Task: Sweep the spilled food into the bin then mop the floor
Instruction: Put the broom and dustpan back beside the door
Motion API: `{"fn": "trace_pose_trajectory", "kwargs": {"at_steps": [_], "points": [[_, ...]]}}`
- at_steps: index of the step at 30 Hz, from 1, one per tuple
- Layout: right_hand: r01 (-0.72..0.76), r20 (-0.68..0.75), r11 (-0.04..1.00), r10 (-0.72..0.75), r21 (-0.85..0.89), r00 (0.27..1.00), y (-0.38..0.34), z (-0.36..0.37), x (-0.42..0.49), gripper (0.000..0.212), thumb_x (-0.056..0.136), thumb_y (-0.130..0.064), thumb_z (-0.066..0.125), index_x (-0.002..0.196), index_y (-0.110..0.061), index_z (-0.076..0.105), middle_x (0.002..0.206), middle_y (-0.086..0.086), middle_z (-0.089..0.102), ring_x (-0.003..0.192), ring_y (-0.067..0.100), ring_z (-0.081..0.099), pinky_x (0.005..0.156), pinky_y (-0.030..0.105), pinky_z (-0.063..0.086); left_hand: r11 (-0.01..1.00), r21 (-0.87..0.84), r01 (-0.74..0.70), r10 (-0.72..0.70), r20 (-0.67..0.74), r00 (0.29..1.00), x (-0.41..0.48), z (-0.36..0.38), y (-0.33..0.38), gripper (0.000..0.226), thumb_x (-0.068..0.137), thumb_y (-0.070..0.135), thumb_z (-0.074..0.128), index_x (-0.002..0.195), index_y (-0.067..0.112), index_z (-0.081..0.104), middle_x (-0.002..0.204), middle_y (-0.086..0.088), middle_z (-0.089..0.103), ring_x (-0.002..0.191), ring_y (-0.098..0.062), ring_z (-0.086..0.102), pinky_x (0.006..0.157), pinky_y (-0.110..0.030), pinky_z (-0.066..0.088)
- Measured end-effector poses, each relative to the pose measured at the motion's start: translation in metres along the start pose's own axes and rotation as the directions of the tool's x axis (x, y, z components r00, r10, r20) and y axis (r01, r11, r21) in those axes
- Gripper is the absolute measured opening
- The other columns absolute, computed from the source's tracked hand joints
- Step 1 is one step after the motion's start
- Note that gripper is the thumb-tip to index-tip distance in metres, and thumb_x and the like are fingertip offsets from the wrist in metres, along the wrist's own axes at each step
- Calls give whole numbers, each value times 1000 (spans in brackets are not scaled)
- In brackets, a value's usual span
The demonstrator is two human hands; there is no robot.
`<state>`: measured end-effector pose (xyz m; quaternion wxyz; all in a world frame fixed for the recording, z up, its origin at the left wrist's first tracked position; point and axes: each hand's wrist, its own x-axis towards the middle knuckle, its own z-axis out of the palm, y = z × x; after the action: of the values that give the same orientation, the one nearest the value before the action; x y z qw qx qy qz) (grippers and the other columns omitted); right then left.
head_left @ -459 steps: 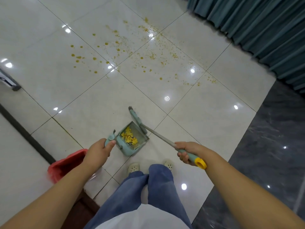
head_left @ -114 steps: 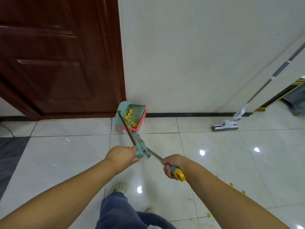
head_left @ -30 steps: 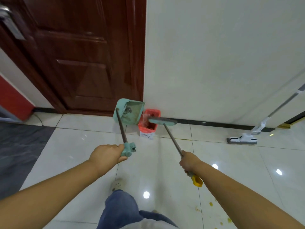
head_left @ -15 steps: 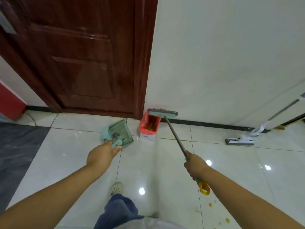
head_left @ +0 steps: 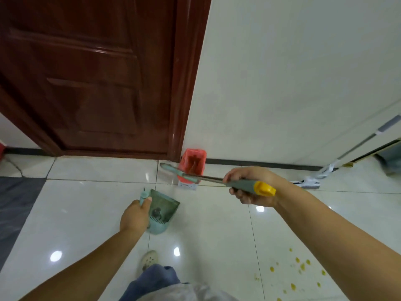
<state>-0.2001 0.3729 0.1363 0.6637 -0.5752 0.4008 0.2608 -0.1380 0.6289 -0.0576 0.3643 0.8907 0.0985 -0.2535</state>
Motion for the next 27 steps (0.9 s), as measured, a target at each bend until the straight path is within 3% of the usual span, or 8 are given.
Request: {"fn": "trace_pose_trajectory", "kwargs": {"at_steps": [3, 8, 12, 15, 17, 20, 22, 27], "points": [[181, 48, 982, -183, 46, 982, -30, 16, 7, 29, 90, -13, 39, 74, -8, 63, 62, 15, 54, 41, 15, 47, 37, 16, 41, 998, -69, 6, -5, 14, 1000, 9, 0, 0, 40, 99, 38, 38, 86, 3, 52, 72, -9, 52, 65, -22, 50, 52, -28, 38], [329, 99, 944, -329, 15, 939, -70, 49, 33, 35, 93, -12, 29, 87, -9, 63, 66, 15, 58, 49, 17, 50, 46, 21, 46, 983, -180, 30, -23, 41, 999, 28, 3, 8, 42, 99, 41, 35, 83, 5, 51, 80, -14, 57, 77, -33, 59, 68, -36, 51], [420, 126, 890, -403, -178, 907, -88, 80, 61, 21, 95, -3, 37, 105, -11, 53, 71, 14, 54, 54, 18, 51, 54, 28, 49, 918, -372, 138, -53, 231, 971, 36, 11, 31, 51, 100, 43, 27, 73, 5, 47, 54, -9, 51, 50, -21, 49, 55, -27, 44], [534, 126, 707, -544, -464, 830, -96, 106, 75, 13, 96, -24, 53, 103, -12, 53, 65, 5, 54, 45, 9, 52, 49, 25, 49, 846, -433, 312, -140, 384, 913, 48, 15, 32, 43, 101, 41, 27, 91, 5, 50, 61, -9, 51, 59, -22, 49, 73, -37, 48], [587, 138, 633, -612, -504, 779, -101, 120, 82, 19, 96, -28, 54, 101, -10, 54, 63, 3, 53, 40, 4, 49, 47, 24, 47, 857, -391, 335, -153, 428, 890, 56, 12, 26, 40, 102, 36, 27, 113, 4, 48, 73, -11, 55, 71, -24, 53, 89, -43, 48], [620, 167, 613, -632, -489, 757, -104, 134, 93, 20, 96, -31, 54, 100, -12, 53, 62, 4, 54, 40, 9, 48, 44, 24, 46, 906, -304, 295, -126, 472, 873, 67, -2, 17, 45, 102, 34, 28, 136, 7, 40, 115, -18, 58, 102, -30, 58, 97, -41, 46], [623, 178, 628, -623, -467, 761, -101, 139, 100, 13, 96, -31, 54, 96, -17, 54, 57, 1, 55, 40, 13, 48, 46, 28, 45, 947, -216, 237, -91, 527, 845, 74, -12, 11, 47, 101, 37, 31, 140, 11, 37, 130, -16, 52, 109, -28, 56, 85, -34, 51], [626, 201, 664, -604, -408, 771, -91, 149, 117, 9, 97, -26, 52, 93, -18, 52, 47, -4, 53, 38, 15, 46, 39, 24, 41, 993, 42, -107, 75, 463, 883, 96, -34, -8, 29, 95, 48, 41, 102, 22, 52, 90, 2, 61, 86, -15, 60, 73, -30, 51]]}}
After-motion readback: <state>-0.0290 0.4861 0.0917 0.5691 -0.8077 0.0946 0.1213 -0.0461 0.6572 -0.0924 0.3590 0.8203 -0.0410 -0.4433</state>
